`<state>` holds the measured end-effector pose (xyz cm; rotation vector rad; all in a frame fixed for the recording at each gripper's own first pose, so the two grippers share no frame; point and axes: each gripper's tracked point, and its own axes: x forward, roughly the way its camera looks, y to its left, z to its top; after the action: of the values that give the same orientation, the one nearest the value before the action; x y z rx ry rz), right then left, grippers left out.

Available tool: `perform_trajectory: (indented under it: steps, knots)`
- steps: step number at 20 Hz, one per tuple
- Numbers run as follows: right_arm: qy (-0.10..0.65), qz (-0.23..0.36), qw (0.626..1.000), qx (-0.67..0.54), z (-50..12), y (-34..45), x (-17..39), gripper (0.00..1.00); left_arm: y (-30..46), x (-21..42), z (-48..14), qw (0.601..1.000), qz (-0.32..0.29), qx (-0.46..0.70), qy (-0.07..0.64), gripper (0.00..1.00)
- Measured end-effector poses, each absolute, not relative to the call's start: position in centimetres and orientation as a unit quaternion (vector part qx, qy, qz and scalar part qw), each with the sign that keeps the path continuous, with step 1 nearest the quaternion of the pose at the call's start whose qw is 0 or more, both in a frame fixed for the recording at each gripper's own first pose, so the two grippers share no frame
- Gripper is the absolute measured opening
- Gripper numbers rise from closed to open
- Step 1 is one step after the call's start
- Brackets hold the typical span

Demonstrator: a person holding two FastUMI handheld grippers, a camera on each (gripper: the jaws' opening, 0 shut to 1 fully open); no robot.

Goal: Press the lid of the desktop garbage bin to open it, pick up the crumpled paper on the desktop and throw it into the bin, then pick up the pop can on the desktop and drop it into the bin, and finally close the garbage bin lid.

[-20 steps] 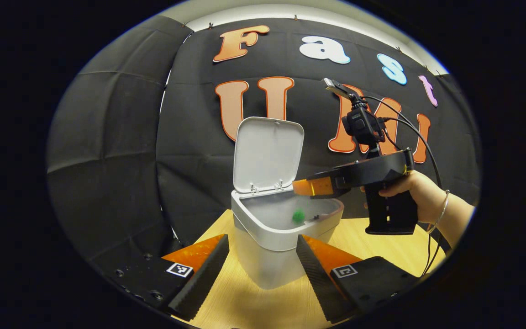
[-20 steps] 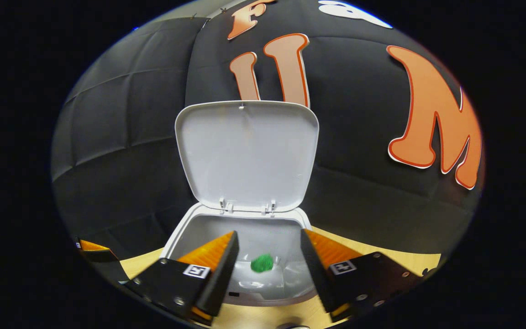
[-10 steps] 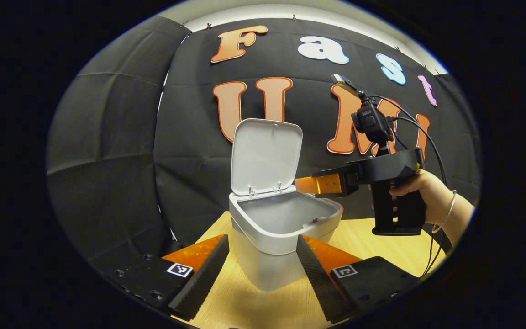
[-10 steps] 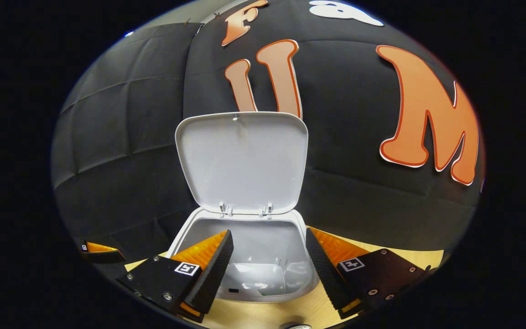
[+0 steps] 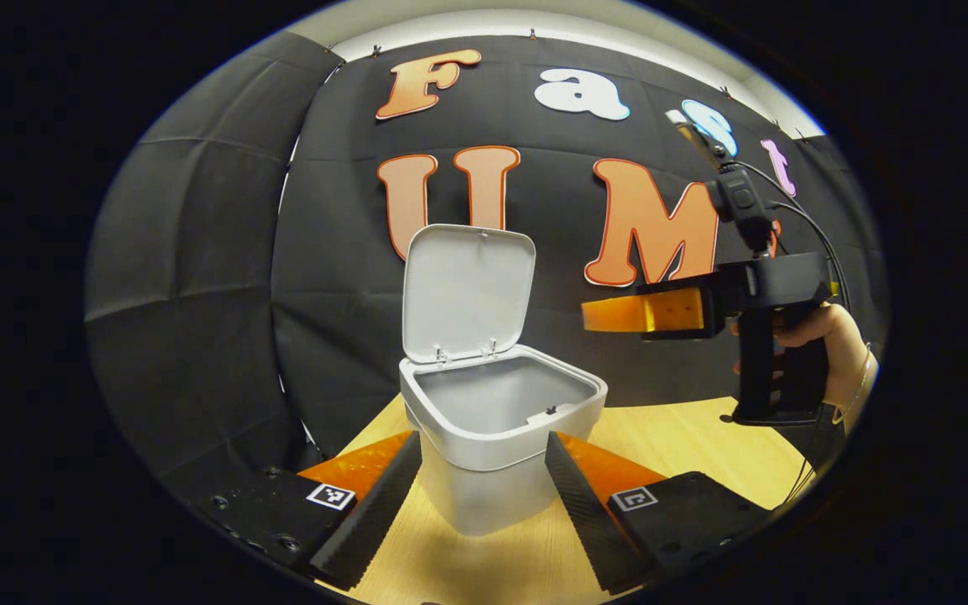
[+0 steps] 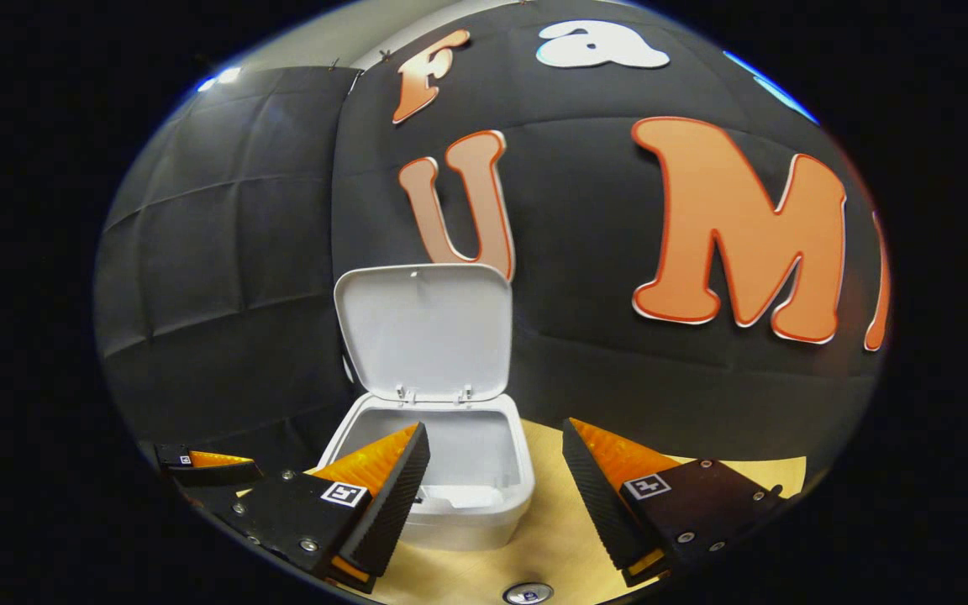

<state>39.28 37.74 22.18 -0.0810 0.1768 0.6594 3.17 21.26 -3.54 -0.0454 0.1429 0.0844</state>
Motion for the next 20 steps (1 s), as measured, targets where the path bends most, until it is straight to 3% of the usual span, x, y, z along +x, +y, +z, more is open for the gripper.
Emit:
perform_trajectory:
  steps: [20]
  knots:
    - [0.002, 0.091, 0.996, 0.003, 22.8, 11.2, 34.5, 0.94, 10.5, 5.1, -4.7, 0.996, -0.044, -0.004, 0.076, 0.94]
